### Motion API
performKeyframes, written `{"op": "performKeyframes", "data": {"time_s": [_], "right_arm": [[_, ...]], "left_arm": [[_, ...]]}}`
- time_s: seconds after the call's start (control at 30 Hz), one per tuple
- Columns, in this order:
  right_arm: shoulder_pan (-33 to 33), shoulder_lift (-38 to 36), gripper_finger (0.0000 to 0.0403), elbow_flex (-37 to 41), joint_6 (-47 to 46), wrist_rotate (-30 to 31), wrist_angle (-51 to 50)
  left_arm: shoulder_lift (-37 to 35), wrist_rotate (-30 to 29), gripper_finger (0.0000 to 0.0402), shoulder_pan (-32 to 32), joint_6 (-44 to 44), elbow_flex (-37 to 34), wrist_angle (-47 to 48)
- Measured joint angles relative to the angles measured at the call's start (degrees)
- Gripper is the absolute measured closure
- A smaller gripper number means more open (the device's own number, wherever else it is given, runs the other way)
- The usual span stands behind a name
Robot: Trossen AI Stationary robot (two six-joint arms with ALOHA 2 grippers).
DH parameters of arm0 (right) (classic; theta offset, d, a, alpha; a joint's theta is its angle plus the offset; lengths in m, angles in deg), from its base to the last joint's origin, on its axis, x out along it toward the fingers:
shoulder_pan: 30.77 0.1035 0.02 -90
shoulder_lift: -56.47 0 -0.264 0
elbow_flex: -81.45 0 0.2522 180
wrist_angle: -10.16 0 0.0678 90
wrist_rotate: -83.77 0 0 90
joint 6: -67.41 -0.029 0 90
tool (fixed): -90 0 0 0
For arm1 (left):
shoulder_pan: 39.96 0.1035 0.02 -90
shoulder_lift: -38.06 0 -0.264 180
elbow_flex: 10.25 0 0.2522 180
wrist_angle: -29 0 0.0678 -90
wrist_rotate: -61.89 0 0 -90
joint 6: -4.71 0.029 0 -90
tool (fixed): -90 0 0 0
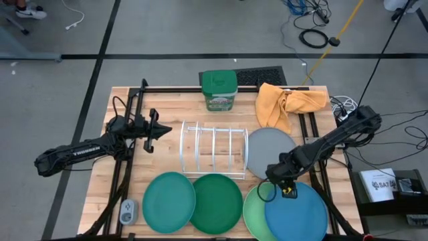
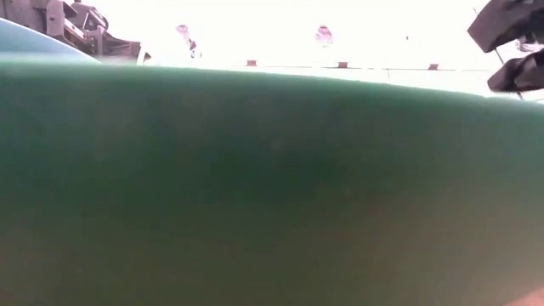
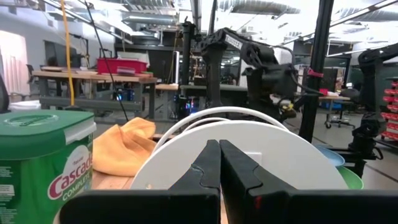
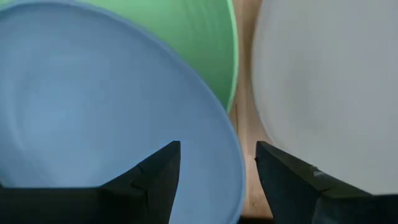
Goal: Sort dishes
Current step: Put the blue plate in the dish rack
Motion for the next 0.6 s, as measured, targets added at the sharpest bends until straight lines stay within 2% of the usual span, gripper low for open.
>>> {"op": "performKeyframes", "data": {"time_s": [0.4, 0.6], "right_arm": [[0.82, 1.67, 0.0201, 5.12, 2.35, 1.57, 6.95], [0.82, 1.67, 0.0233, 6.57, 2.81, 1.65, 8.12]], "left_arm": [[0.00, -0.21, 0.0401, 0.00, 0.25, 0.00, 0.00], [0.00, -0.28, 0.0401, 0.00, 0.22, 0.00, 0.00]]}}
